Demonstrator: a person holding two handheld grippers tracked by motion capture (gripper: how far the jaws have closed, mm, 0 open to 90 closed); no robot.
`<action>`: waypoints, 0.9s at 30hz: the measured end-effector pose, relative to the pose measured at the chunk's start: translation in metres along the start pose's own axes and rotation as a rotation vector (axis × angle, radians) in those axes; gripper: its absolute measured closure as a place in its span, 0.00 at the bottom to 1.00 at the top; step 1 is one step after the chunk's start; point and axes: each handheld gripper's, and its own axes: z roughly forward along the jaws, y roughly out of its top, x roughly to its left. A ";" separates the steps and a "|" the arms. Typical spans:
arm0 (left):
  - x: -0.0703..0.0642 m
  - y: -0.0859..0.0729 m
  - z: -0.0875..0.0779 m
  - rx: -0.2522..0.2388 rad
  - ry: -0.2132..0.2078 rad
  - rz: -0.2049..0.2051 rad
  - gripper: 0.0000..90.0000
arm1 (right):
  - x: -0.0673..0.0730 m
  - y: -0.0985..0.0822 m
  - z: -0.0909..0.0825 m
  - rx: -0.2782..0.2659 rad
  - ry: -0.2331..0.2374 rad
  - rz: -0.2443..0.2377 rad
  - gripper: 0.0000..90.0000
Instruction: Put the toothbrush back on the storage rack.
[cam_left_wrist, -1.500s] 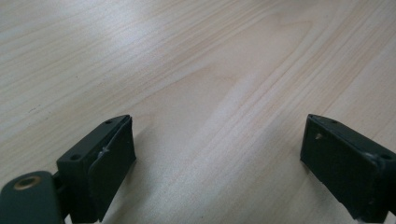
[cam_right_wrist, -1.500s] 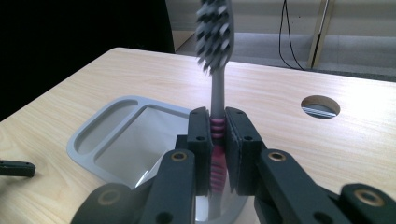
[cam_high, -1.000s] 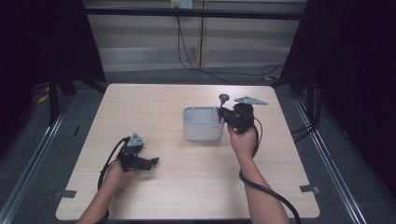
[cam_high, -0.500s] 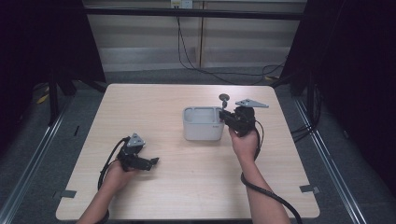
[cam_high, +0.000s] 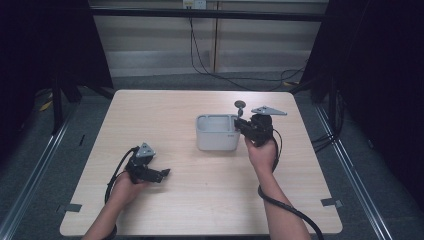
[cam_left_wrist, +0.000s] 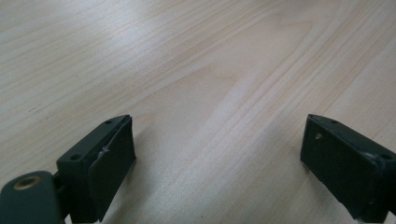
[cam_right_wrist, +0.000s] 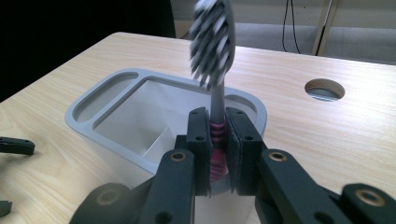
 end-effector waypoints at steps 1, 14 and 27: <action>0.000 0.000 0.000 -0.001 0.000 -0.001 0.11 | 0.000 0.000 0.000 0.002 -0.001 -0.002 0.89; 0.000 0.000 0.000 0.002 0.000 0.003 0.11 | -0.002 0.000 0.000 0.000 -0.004 -0.002 0.90; 0.000 0.000 0.000 0.000 0.000 -0.001 0.11 | -0.007 0.001 0.002 -0.009 -0.028 0.019 0.82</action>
